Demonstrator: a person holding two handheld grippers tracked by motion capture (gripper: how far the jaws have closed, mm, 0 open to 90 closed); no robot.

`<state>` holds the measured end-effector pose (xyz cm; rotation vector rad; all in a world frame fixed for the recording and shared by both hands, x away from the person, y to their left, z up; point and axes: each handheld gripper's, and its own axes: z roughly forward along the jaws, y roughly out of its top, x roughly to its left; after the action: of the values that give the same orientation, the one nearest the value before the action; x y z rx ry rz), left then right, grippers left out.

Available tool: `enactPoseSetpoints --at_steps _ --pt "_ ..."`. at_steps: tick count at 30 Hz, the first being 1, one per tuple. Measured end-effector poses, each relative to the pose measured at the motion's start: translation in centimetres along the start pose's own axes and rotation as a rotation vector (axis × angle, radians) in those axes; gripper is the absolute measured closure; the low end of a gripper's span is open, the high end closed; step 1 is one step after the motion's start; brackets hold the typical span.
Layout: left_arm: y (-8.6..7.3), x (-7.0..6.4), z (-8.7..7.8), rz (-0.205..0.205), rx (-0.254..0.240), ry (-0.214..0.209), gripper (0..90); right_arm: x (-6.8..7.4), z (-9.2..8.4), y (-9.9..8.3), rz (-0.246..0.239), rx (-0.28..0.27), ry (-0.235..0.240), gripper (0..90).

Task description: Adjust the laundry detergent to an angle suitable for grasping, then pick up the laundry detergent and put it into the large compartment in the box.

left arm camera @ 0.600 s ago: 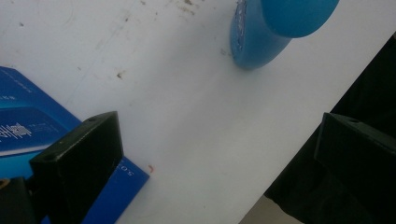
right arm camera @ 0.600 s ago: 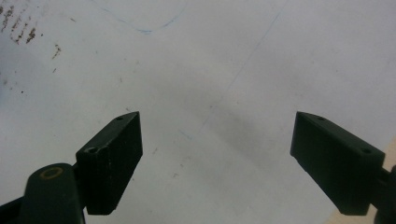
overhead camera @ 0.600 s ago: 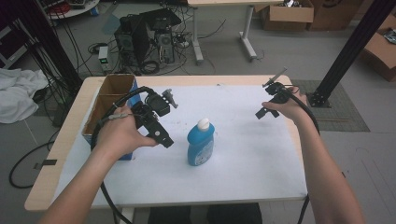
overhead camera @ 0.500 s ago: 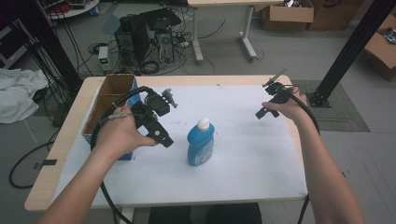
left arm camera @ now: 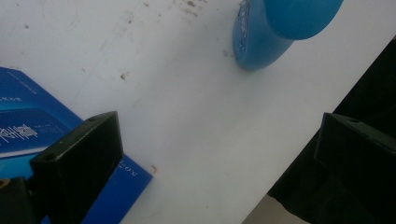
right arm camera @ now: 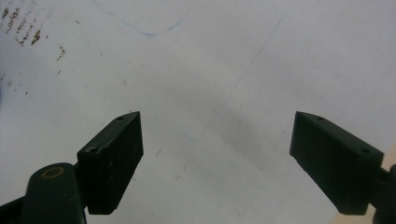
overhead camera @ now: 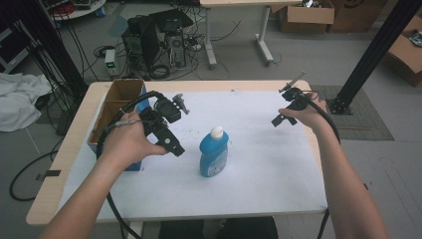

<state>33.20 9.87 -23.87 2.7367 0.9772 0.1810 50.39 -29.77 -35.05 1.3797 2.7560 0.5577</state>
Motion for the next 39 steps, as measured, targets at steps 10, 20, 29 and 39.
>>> enactPoseSetpoints --at_steps 10,20,29,39 --pt "0.28 -0.04 -0.06 0.003 0.007 0.004 1.7 -0.11 -0.02 0.09 -0.012 -0.003 0.008 18.0" --pt "0.37 -0.05 -0.15 0.006 0.008 0.008 1.6 -0.15 -0.33 -0.11 0.002 -0.011 0.007 17.7" --pt "0.22 -0.24 -0.15 0.001 0.008 0.007 1.6 -0.03 -0.25 -0.13 -0.002 -0.004 0.006 17.3" --pt "0.0 0.3 -0.33 -0.015 0.01 0.015 1.6 -0.21 -0.43 -0.24 0.002 -0.008 0.001 17.7"
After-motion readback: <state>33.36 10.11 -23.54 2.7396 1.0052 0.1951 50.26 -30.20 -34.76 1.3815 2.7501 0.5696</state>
